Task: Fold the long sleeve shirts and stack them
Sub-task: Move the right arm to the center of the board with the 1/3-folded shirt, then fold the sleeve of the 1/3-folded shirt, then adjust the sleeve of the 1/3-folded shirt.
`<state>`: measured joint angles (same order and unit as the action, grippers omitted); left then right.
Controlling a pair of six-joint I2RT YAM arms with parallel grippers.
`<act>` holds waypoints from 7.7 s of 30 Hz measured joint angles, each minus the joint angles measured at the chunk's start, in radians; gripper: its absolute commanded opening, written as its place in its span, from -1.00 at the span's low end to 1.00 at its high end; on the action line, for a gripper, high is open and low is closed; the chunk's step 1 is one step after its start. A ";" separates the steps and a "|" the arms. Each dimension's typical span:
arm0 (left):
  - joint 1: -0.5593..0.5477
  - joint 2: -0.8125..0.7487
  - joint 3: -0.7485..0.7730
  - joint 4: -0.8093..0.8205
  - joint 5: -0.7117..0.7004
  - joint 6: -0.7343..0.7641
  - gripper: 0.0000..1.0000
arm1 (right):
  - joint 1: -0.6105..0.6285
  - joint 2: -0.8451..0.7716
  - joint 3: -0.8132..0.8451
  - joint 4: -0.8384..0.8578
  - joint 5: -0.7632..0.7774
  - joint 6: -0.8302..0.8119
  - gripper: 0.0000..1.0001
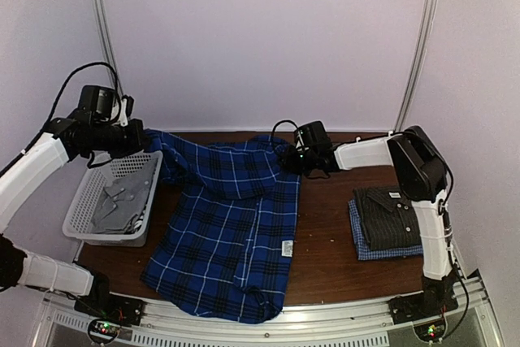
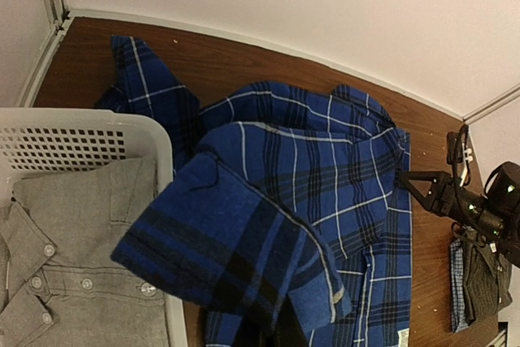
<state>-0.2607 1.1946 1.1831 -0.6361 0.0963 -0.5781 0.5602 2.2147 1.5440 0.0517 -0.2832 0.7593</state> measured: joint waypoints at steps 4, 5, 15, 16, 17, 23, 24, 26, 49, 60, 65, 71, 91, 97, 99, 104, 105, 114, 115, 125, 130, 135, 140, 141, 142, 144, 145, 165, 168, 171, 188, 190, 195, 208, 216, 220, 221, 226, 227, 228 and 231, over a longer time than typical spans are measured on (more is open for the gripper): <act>0.000 0.002 -0.030 0.000 0.020 -0.016 -1.00 | -0.016 0.069 0.048 0.002 -0.026 0.009 -0.53; 0.000 0.002 -0.032 -0.001 0.023 -0.017 -1.00 | -0.019 0.084 0.057 0.002 -0.032 0.011 -0.53; -0.033 0.062 -0.032 0.032 0.089 -0.018 -1.00 | -0.069 0.215 0.232 -0.055 -0.061 0.034 -0.56; -0.044 0.075 -0.031 0.038 0.093 -0.018 -1.00 | -0.077 0.234 0.264 -0.069 -0.069 0.033 -0.56; -0.053 0.087 -0.031 0.044 0.096 -0.018 -1.00 | -0.083 0.254 0.303 -0.085 -0.069 0.031 -0.56; -0.117 0.190 -0.007 0.071 0.106 -0.021 -1.00 | -0.130 0.393 0.560 -0.190 -0.087 0.010 -0.52; -0.122 0.203 -0.003 0.073 0.106 -0.023 -1.00 | -0.138 0.412 0.592 -0.202 -0.094 0.006 -0.51; -0.134 0.235 0.014 0.079 0.106 -0.025 -1.00 | -0.160 0.444 0.652 -0.221 -0.111 0.002 -0.44; -0.152 0.277 0.036 0.112 0.084 -0.032 -1.00 | -0.088 -0.270 0.016 -0.246 -0.097 -0.154 -0.25; -0.152 0.275 0.037 0.112 0.064 -0.008 -1.00 | 0.165 -0.651 -0.558 -0.192 0.020 -0.138 -0.33; -0.152 0.271 0.036 0.112 0.060 -0.003 -1.00 | 0.326 -0.810 -0.720 -0.168 0.084 -0.090 -0.36; -0.152 0.270 0.034 0.113 0.058 0.004 -1.00 | 0.506 -0.842 -0.829 -0.174 0.197 -0.010 -0.49; -0.152 0.270 0.021 0.123 0.064 0.008 -1.00 | 0.794 -0.596 -0.731 -0.187 0.327 0.109 -0.48; -0.152 0.270 0.016 0.129 0.066 0.008 -1.00 | 0.796 -0.553 -0.743 -0.147 0.308 0.130 -0.48; -0.152 0.270 0.016 0.132 0.069 0.008 -1.00 | 0.796 -0.541 -0.747 -0.138 0.303 0.135 -0.47; -0.152 0.270 0.017 0.135 0.094 0.015 -1.00 | 0.796 -0.557 -0.747 -0.138 0.299 0.144 -0.41; -0.153 0.270 0.018 0.135 0.101 0.019 -1.00 | 0.796 -0.575 -0.747 -0.145 0.301 0.146 -0.40; -0.226 0.288 0.079 0.140 0.173 0.090 -1.00 | 0.760 -0.840 -0.698 -0.267 0.423 0.146 -0.30; -0.242 0.300 0.089 0.140 0.181 0.100 -1.00 | 0.742 -0.872 -0.697 -0.278 0.443 0.146 -0.29; -0.473 0.483 0.172 0.135 0.211 0.174 -1.00 | 0.474 -1.083 -0.785 -0.318 0.539 0.131 -0.25; -0.578 0.579 0.200 0.130 0.209 0.184 -1.00 | 0.449 -1.088 -0.839 -0.317 0.537 0.130 -0.24; -0.650 0.655 0.224 0.123 0.201 0.184 -1.00 | 0.449 -1.088 -0.883 -0.315 0.526 0.131 -0.24; -0.690 0.684 0.237 0.116 0.195 0.185 -1.00 | 0.449 -1.089 -0.910 -0.306 0.515 0.131 -0.24; -0.695 0.684 0.237 0.116 0.195 0.185 -1.00 | 0.449 -1.089 -0.915 -0.304 0.515 0.131 -0.23; -0.702 0.685 0.237 0.116 0.195 0.185 -1.00 | 0.449 -1.089 -0.917 -0.304 0.512 0.131 -0.23; -0.714 0.685 0.237 0.115 0.195 0.185 -1.00 | 0.449 -1.091 -0.922 -0.302 0.510 0.131 -0.23; -0.720 0.686 0.237 0.115 0.195 0.185 -1.00 | 0.449 -1.093 -0.924 -0.302 0.509 0.132 -0.23; -0.833 0.711 0.213 0.103 0.172 0.181 -0.78 | 0.449 -1.097 -0.947 -0.285 0.492 0.140 -0.23; -0.845 0.711 0.206 0.100 0.175 0.192 -0.29 | 0.449 -1.097 -0.947 -0.285 0.492 0.139 -0.22; -0.862 0.711 0.197 0.093 0.184 0.200 0.22 | 0.449 -1.092 -0.947 -0.283 0.489 0.139 -0.17; -0.638 0.569 -0.005 0.252 0.149 -0.045 0.12 | 0.521 -0.998 -0.949 -0.285 0.431 0.130 0.01; -0.585 0.585 -0.007 0.278 0.146 -0.082 0.11 | 0.539 -0.994 -0.958 -0.282 0.425 0.138 0.01; -0.554 0.675 0.051 0.306 0.111 -0.130 0.04 | 0.563 -0.994 -1.000 -0.272 0.414 0.166 0.01; -0.551 0.820 0.133 0.347 0.038 -0.213 0.01 | 0.568 -0.974 -1.035 -0.216 0.409 0.206 0.01; -0.550 0.855 0.142 0.376 0.039 -0.231 -0.43 | 0.568 -0.921 -1.047 -0.163 0.391 0.217 -0.08; -0.550 0.855 0.142 0.382 0.039 -0.236 -0.67 | 0.568 -0.903 -1.047 -0.136 0.380 0.217 -0.23; -0.550 0.855 0.142 0.382 0.038 -0.237 -0.72 | 0.568 -0.900 -1.047 -0.129 0.375 0.218 -0.28; -0.550 0.855 0.142 0.382 0.037 -0.235 -0.93 | 0.568 -0.889 -1.047 -0.113 0.359 0.215 -0.66; -0.550 0.855 0.142 0.382 0.037 -0.236 -0.97 | 0.568 -0.889 -1.047 -0.108 0.356 0.219 -0.74; -0.550 0.855 0.142 0.381 0.035 -0.235 -1.00 | 0.568 -0.889 -1.046 -0.106 0.352 0.219 -0.81; -0.550 0.855 0.142 0.380 0.027 -0.231 -1.00 | 0.568 -0.889 -1.046 -0.106 0.340 0.217 -0.94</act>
<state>-0.8104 2.0495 1.3254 -0.2558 0.1238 -0.8093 1.1286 1.3258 0.4984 -0.0544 0.0570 0.9764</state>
